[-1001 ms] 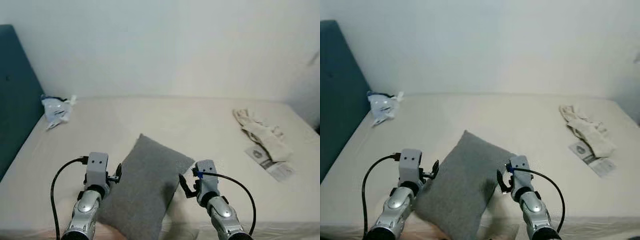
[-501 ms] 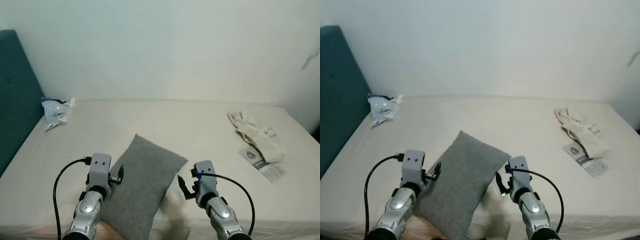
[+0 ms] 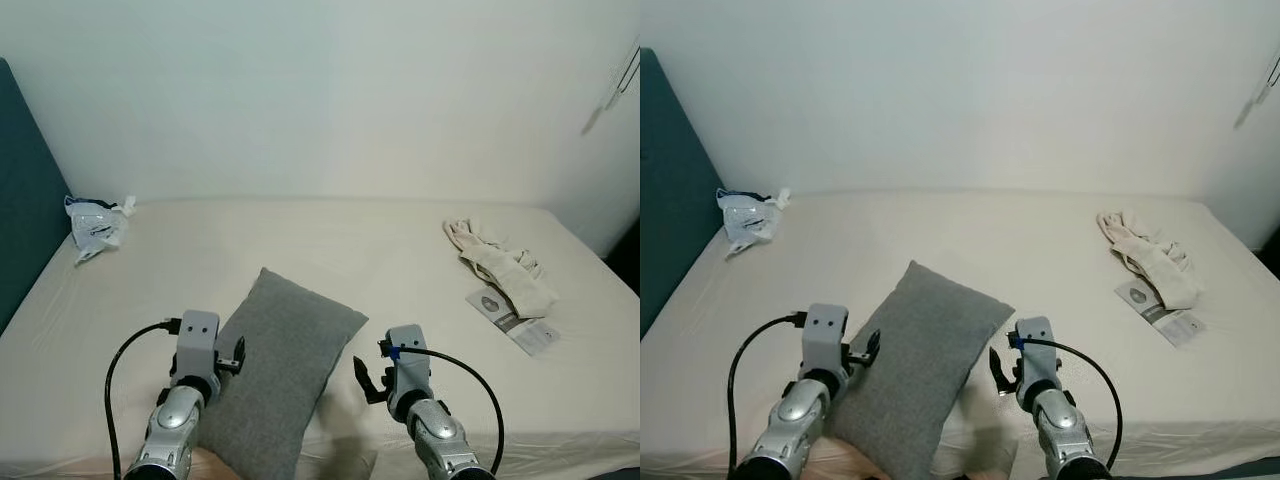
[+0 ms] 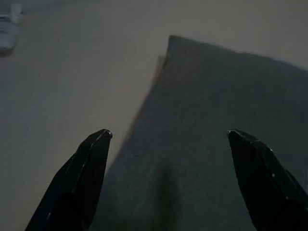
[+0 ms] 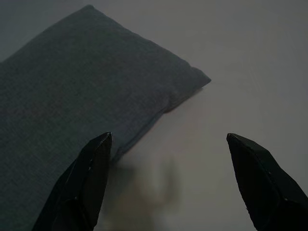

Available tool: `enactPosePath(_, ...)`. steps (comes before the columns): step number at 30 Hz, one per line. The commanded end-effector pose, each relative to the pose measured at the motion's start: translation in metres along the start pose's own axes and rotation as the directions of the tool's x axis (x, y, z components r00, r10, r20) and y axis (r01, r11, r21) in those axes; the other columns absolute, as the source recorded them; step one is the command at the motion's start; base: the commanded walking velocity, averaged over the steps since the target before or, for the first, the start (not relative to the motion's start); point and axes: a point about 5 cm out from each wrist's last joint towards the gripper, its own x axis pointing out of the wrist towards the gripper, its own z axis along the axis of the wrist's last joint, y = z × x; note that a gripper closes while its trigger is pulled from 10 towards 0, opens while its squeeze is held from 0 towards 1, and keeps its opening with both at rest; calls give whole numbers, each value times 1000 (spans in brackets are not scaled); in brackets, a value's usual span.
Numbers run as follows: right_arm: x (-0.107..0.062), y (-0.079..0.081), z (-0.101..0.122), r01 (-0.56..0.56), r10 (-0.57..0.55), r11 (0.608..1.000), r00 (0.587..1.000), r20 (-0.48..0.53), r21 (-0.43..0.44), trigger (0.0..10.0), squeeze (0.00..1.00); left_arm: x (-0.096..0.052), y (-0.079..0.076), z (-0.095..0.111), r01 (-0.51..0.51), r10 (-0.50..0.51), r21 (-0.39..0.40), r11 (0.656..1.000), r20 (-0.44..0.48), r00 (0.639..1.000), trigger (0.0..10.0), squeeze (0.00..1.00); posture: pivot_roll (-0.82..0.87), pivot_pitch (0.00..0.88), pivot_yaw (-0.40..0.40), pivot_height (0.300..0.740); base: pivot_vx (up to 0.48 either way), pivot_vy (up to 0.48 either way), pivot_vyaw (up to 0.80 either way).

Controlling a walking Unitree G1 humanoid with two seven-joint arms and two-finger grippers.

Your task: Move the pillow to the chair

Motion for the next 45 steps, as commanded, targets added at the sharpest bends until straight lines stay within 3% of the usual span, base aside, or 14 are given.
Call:
enactPosePath(1,3,4,3,-18,18,1000,1000,4,0,10000,0,-1,8,-5,-39,39,21,999,-33,999,10000,0,-17,22,-65,740,0,0,0)
enactPosePath(2,4,6,4,-40,40,999,999,-1,-37,10000,0,-2,8,-3,-28,28,-13,1000,-14,1000,10000,0,-6,29,-70,740,0,0,0)
enactPosePath(6,4,7,1,-56,53,994,998,-35,-96,10000,0,-4,-1,3,49,-49,11,999,47,998,10000,0,6,23,-74,740,0,0,0)
enactPosePath(11,8,10,9,-48,47,990,999,-9,-134,10000,0,-3,0,2,45,-45,5,999,34,998,10000,0,-3,20,-74,740,0,0,0)
enactPosePath(20,14,11,25,-53,57,997,997,59,-59,10000,0,3,8,8,-15,14,35,999,28,1000,10000,0,-16,13,-42,740,0,0,0)
enactPosePath(28,12,8,28,-50,55,997,994,91,-56,10000,0,4,-1,13,58,-61,50,997,50,997,10000,0,-20,37,-33,740,0,0,0)
enactPosePath(31,13,10,29,-67,73,995,993,91,-68,10000,0,4,5,12,26,-29,42,999,51,998,10000,0,-13,30,-19,740,0,0,0)
enactPosePath(35,14,8,34,-57,64,996,991,114,-68,10000,0,-3,26,3,-62,61,28,998,18,998,10000,0,-33,18,-18,740,0,0,0)
enactPosePath(45,12,7,42,-80,90,995,981,171,-63,10000,0,0,33,13,-66,65,7,998,60,996,10000,0,-35,17,-36,740,0,0,0)
